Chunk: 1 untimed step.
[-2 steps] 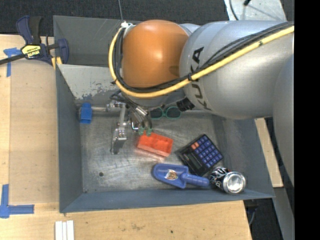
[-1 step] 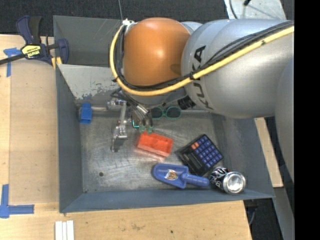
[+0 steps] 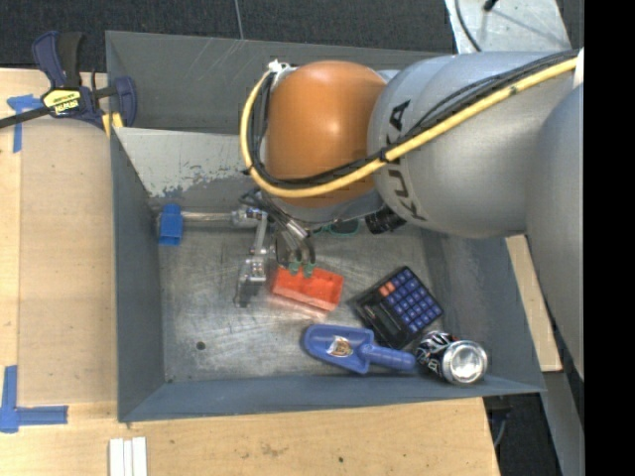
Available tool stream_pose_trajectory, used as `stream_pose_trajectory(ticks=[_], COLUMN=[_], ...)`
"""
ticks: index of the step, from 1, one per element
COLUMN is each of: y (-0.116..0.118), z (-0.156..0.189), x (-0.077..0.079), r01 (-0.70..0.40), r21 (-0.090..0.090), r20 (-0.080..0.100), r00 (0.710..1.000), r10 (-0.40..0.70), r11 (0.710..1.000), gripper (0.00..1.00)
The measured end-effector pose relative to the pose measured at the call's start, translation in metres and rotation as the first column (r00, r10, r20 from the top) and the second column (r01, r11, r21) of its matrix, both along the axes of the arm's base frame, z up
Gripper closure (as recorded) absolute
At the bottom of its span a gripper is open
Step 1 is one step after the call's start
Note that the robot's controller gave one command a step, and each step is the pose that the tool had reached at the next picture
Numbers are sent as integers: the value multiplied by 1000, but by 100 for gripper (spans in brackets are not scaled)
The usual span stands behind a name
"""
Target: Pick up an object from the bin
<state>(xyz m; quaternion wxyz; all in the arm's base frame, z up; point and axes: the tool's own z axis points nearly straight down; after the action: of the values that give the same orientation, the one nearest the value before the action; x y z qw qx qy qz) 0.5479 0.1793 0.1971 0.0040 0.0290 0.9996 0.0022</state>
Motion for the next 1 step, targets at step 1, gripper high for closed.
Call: stream_pose_trajectory(ticks=[1], y=[-20], z=[-48], x=[16], r01=[-38], r21=[-4], r20=[-5], r00=[999], r10=[38], r11=[999], gripper=[0])
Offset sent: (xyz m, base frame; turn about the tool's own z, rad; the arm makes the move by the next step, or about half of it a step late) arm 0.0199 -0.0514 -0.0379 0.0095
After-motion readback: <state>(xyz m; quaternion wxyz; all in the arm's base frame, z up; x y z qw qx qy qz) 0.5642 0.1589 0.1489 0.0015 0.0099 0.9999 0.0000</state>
